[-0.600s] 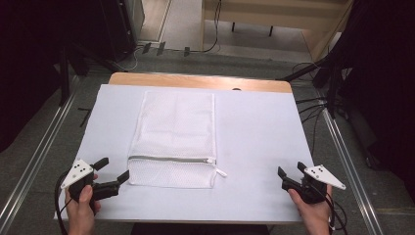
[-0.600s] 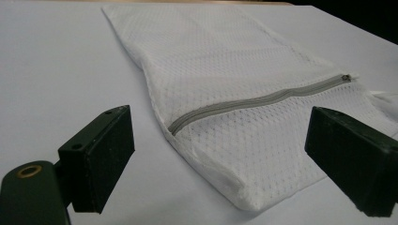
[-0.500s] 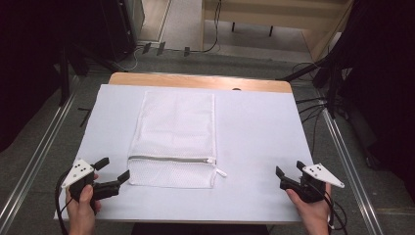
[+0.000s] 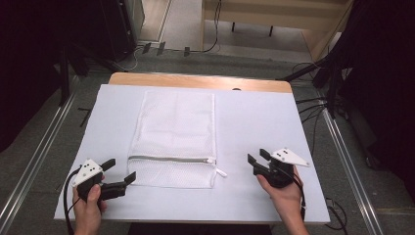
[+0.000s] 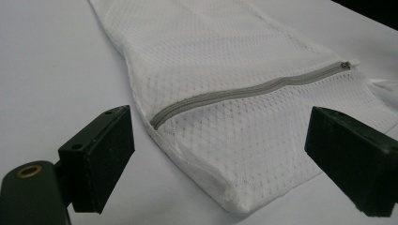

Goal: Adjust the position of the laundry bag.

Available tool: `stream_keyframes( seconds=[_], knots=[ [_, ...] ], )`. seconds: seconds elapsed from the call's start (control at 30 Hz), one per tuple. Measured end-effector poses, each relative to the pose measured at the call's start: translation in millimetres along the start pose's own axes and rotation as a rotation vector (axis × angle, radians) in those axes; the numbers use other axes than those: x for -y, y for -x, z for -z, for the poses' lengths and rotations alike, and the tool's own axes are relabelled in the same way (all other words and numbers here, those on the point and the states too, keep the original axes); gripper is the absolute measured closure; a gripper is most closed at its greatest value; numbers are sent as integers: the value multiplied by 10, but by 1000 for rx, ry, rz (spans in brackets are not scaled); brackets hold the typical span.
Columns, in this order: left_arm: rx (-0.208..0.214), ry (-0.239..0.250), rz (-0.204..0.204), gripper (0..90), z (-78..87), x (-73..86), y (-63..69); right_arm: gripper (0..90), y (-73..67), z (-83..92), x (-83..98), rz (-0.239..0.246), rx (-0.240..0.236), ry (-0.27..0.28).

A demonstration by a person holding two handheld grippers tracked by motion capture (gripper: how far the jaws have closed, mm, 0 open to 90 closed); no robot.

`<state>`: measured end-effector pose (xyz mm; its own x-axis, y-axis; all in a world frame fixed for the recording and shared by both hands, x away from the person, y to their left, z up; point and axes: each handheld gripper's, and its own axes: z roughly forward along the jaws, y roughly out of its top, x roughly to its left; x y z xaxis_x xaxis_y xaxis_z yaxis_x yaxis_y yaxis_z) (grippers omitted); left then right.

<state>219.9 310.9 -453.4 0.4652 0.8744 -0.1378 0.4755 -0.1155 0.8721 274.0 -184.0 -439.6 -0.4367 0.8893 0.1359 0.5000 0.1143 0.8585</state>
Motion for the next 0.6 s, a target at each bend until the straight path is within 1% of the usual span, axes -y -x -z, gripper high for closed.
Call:
stream_keyframes(
  seconds=[0.03, 0.07, 0.1, 0.13, 0.2, 0.23, 0.27, 0.37, 0.4, 0.43, 0.47, 0.5, 0.53, 0.6],
  knots=[
    [0, 0, 0, 87, 0, 0, 0, 511, 0, 0, 0, 0, 0, 0],
    [-1, -1, -5, 87, 2, -2, 12, 581, -82, -105, -41, -15, -30, -23],
    [-1, -1, -5, 87, 2, -2, 12, 581, -82, -105, -41, -15, -30, -23],
    [-3, 1, -7, 87, 2, -3, 16, 612, -159, -210, -70, -17, -48, -36],
    [0, -2, -5, 87, -2, -5, 12, 641, -220, -326, -103, -24, -58, -66],
    [0, -2, -5, 87, -2, -5, 12, 641, -220, -326, -103, -24, -58, -66],
    [1, -2, -4, 87, -10, -7, 5, 650, -287, -439, -126, -25, -72, -79],
    [3, -5, -3, 88, -20, -6, 6, 652, -394, -622, -160, -18, -75, -114],
    [5, -5, -4, 88, -24, -6, 9, 652, -394, -622, -160, -18, -75, -114],
    [4, -9, -9, 89, -23, -7, 17, 649, -460, -739, -175, -11, -70, -135],
    [1, -10, -13, 89, -20, -7, 21, 649, -489, -792, -178, -18, -72, -141],
    [1, -10, -13, 88, -20, -7, 21, 649, -489, -792, -178, -18, -72, -141],
    [3, -12, -14, 88, -18, -7, 23, 649, -539, -880, -181, -23, -71, -153],
    [4, -9, -15, 89, -16, -8, 21, 647, -580, -951, -179, -32, -69, -165]
  ],
)
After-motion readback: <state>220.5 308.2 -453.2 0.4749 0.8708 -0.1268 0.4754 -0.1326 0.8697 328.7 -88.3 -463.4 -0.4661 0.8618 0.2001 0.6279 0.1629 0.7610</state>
